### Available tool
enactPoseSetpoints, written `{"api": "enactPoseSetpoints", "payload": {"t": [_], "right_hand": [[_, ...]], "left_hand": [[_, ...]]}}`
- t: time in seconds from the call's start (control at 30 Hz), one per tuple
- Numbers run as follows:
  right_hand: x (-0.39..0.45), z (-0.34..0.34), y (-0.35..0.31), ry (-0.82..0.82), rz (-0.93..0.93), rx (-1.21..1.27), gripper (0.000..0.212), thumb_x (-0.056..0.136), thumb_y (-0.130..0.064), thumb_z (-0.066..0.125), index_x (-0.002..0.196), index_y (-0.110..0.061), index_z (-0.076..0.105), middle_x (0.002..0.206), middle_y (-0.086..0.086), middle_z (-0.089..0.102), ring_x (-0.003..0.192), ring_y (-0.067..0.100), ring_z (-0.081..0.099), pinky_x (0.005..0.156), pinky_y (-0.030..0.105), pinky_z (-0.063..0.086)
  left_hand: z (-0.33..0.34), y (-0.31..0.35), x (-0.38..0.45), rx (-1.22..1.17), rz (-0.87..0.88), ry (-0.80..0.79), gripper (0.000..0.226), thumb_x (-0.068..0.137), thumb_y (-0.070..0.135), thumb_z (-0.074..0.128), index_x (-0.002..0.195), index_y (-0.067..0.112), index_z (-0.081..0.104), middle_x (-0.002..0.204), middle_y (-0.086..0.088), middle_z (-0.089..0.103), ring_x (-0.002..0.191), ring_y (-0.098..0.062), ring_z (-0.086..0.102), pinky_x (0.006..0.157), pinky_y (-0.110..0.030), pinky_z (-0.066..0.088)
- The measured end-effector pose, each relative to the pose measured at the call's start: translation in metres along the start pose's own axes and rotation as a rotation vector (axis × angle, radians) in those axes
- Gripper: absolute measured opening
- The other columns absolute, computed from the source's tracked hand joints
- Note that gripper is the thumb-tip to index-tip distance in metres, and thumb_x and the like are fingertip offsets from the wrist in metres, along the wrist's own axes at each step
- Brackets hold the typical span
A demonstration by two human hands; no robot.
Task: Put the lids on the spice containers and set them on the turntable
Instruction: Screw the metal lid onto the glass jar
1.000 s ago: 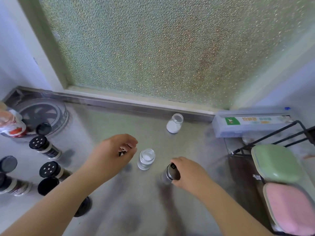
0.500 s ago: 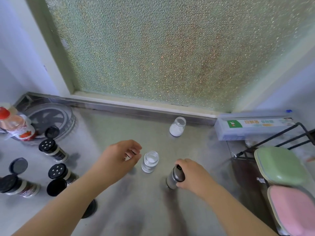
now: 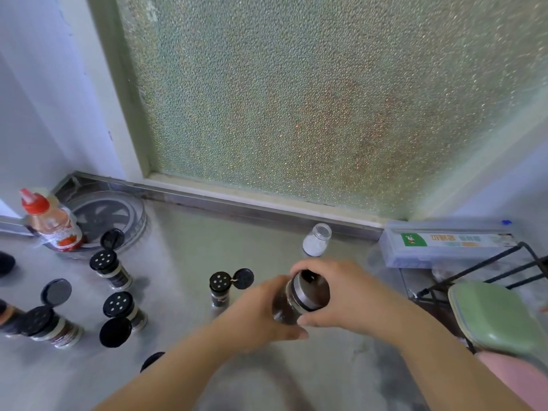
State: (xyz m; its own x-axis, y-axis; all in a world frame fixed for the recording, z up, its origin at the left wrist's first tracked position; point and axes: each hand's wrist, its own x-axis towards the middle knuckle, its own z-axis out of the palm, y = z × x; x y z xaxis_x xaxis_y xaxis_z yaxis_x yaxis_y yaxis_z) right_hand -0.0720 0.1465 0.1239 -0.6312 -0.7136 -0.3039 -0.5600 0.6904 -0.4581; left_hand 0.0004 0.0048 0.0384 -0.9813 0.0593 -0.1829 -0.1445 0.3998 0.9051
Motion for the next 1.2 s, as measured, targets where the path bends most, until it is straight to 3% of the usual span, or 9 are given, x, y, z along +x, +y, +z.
{"api": "enactPoseSetpoints", "payload": {"t": [0.1, 0.3, 0.4, 0.53, 0.73, 0.87, 0.93, 1.07, 1.2], "right_hand": [[-0.004, -0.007, -0.008, -0.024, -0.037, 0.054, 0.070, 0.063, -0.041, 0.082, 0.124, -0.046, 0.046, 0.101, -0.040, 0.045, 0.099, -0.016, 0.047, 0.085, 0.005, 0.037], [-0.013, -0.038, -0.019, -0.002, -0.098, 0.178, 0.068, 0.064, -0.035, 0.083, 0.119, -0.053, 0.048, 0.118, -0.031, 0.056, 0.111, -0.009, 0.053, 0.100, 0.022, 0.044], [-0.017, -0.048, -0.030, 0.026, -0.109, 0.135, 0.060, 0.062, -0.034, 0.084, 0.112, -0.046, 0.052, 0.111, -0.026, 0.061, 0.106, -0.006, 0.056, 0.097, 0.024, 0.046], [-0.020, -0.054, -0.046, 0.059, -0.126, 0.024, 0.053, 0.062, -0.039, 0.083, 0.105, -0.048, 0.053, 0.102, -0.031, 0.059, 0.100, -0.008, 0.055, 0.089, 0.014, 0.044], [-0.025, -0.061, -0.053, 0.138, -0.175, 0.088, 0.054, 0.060, -0.039, 0.085, 0.106, -0.043, 0.057, 0.100, -0.022, 0.064, 0.088, 0.001, 0.061, 0.083, 0.021, 0.049], [-0.027, -0.067, -0.053, 0.084, -0.220, 0.286, 0.056, 0.057, -0.039, 0.083, 0.109, -0.039, 0.061, 0.108, -0.010, 0.067, 0.100, 0.009, 0.065, 0.093, 0.032, 0.051], [-0.026, -0.070, -0.055, 0.089, -0.214, 0.290, 0.057, 0.054, -0.045, 0.081, 0.107, -0.039, 0.061, 0.104, -0.008, 0.069, 0.098, 0.012, 0.066, 0.093, 0.037, 0.052], [-0.027, -0.075, -0.070, 0.154, -0.135, 0.142, 0.056, 0.049, -0.061, 0.073, 0.095, -0.031, 0.063, 0.082, -0.004, 0.072, 0.076, 0.016, 0.069, 0.079, 0.044, 0.056], [-0.027, -0.075, -0.085, 0.148, 0.022, 0.013, 0.052, 0.064, -0.066, 0.062, 0.074, -0.015, 0.061, 0.053, 0.002, 0.066, 0.044, 0.013, 0.059, 0.046, 0.028, 0.048]], "left_hand": [[-0.011, 0.000, -0.008, -0.110, 0.023, 0.023, 0.055, 0.059, 0.027, 0.084, 0.104, 0.039, 0.055, 0.096, 0.009, 0.070, 0.087, -0.007, 0.065, 0.081, -0.027, 0.054], [-0.033, 0.015, -0.021, -0.160, 0.082, 0.044, 0.047, 0.054, 0.025, 0.086, 0.093, 0.037, 0.061, 0.080, 0.017, 0.067, 0.072, 0.000, 0.061, 0.067, -0.015, 0.047], [-0.040, 0.025, -0.025, -0.113, 0.088, 0.071, 0.051, 0.053, 0.029, 0.085, 0.096, 0.037, 0.060, 0.080, 0.019, 0.066, 0.070, 0.001, 0.061, 0.066, -0.014, 0.046], [-0.045, 0.038, -0.032, -0.033, 0.093, 0.157, 0.054, 0.050, 0.035, 0.085, 0.097, 0.037, 0.059, 0.083, 0.010, 0.068, 0.072, -0.006, 0.062, 0.064, -0.023, 0.052], [-0.049, 0.056, -0.046, -0.124, 0.122, 0.282, 0.055, 0.048, 0.030, 0.085, 0.095, 0.039, 0.060, 0.085, 0.006, 0.067, 0.069, -0.009, 0.062, 0.065, -0.028, 0.053], [-0.056, 0.069, -0.055, -0.072, 0.174, 0.337, 0.050, 0.049, 0.029, 0.086, 0.084, 0.050, 0.058, 0.078, 0.021, 0.062, 0.060, 0.004, 0.056, 0.052, -0.009, 0.043], [-0.059, 0.074, -0.057, -0.021, 0.192, 0.384, 0.047, 0.049, 0.030, 0.086, 0.079, 0.052, 0.057, 0.081, 0.019, 0.062, 0.062, 0.003, 0.056, 0.050, -0.007, 0.041], [-0.060, 0.074, -0.057, 0.185, 0.238, 0.470, 0.052, 0.046, 0.044, 0.077, 0.095, 0.038, 0.060, 0.078, 0.015, 0.059, 0.078, 0.000, 0.053, 0.066, -0.009, 0.041], [-0.058, 0.072, -0.057, 0.345, 0.291, 0.550, 0.059, 0.047, 0.046, 0.070, 0.102, 0.031, 0.061, 0.071, 0.026, 0.041, 0.078, -0.003, 0.044, 0.062, -0.003, 0.033]]}}
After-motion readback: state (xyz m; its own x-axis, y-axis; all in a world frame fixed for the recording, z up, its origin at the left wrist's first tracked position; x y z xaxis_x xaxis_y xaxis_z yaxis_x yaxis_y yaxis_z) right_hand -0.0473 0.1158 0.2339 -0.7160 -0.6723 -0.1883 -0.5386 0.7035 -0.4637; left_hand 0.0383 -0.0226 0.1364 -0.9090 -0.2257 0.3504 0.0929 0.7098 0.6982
